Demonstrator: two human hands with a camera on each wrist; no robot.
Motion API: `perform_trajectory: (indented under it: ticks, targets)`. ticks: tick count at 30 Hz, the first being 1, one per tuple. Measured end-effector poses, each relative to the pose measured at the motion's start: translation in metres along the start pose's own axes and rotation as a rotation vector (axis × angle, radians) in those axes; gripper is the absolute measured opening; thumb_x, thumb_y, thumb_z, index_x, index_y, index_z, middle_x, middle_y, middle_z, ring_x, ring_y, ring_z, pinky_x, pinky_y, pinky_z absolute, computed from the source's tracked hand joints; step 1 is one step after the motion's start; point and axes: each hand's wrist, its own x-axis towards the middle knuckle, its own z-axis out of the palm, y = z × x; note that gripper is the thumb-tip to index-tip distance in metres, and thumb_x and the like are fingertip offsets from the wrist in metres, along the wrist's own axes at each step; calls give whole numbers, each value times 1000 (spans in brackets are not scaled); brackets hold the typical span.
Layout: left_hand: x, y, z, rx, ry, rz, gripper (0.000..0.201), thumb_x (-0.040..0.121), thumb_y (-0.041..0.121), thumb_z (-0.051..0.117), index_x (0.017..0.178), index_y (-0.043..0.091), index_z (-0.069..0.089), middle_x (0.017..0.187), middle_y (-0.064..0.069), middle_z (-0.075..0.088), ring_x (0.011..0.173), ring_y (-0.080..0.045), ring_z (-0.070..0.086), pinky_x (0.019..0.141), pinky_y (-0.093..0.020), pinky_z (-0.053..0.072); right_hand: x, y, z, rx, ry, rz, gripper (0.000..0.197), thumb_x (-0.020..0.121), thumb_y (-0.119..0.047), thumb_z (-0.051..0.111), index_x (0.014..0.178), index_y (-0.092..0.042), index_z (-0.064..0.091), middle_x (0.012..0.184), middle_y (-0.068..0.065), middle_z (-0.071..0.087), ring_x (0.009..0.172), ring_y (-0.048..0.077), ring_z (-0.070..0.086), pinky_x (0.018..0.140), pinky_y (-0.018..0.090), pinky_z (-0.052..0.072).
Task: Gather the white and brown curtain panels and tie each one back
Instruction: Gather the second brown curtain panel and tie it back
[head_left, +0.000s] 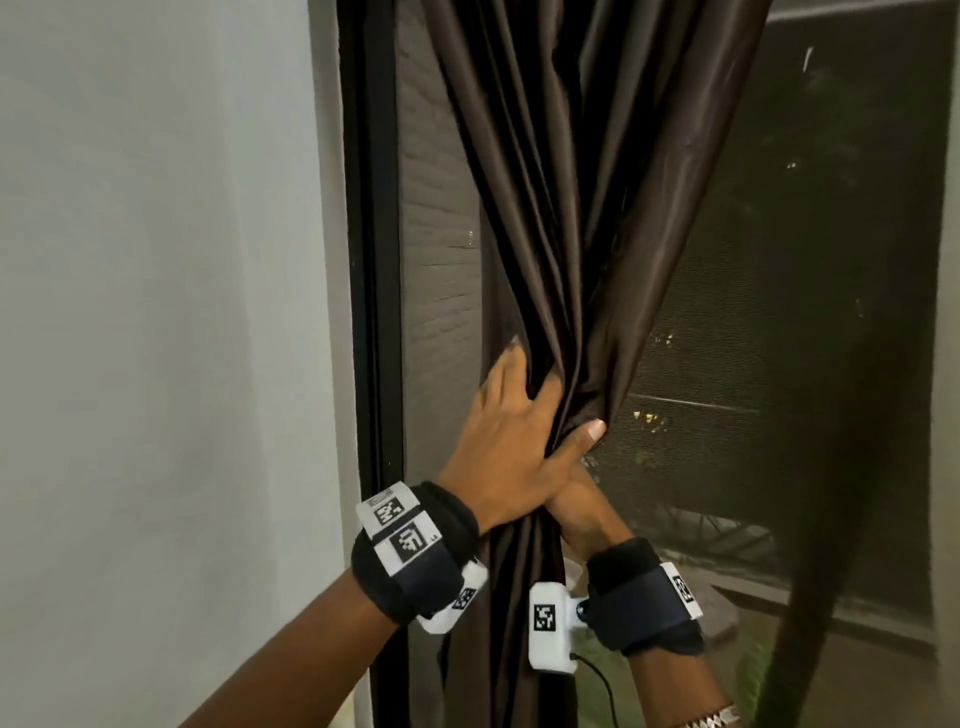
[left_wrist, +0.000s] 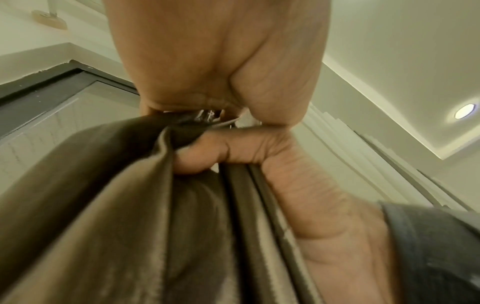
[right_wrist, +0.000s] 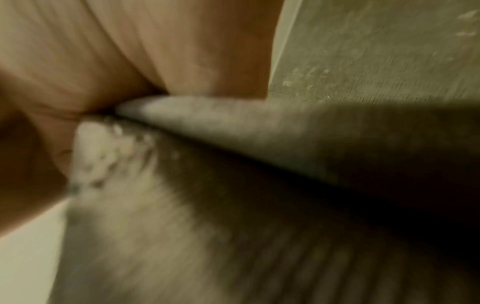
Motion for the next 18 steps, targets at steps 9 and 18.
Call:
perform_trajectory:
  ticks: [9,18]
  targets:
    - [-39,-24,-5,-623,327,-1,34,104,20,65,137,11,63,138,3,65,128,0,60,109,-20,47,1,0,1,333,56,252,31,56,-12,69,85,-2,61,81,11,59,77,29,52,75,35,43]
    - [-141,-68,113,-826,-262,-404,54,98,33,70,146,35,45,139,7,63,129,-15,62,115,-39,49,-4,2,-11,285,182,420,36,88,3,44,62,-3,69,61,9,64,52,22,63,54,25,56]
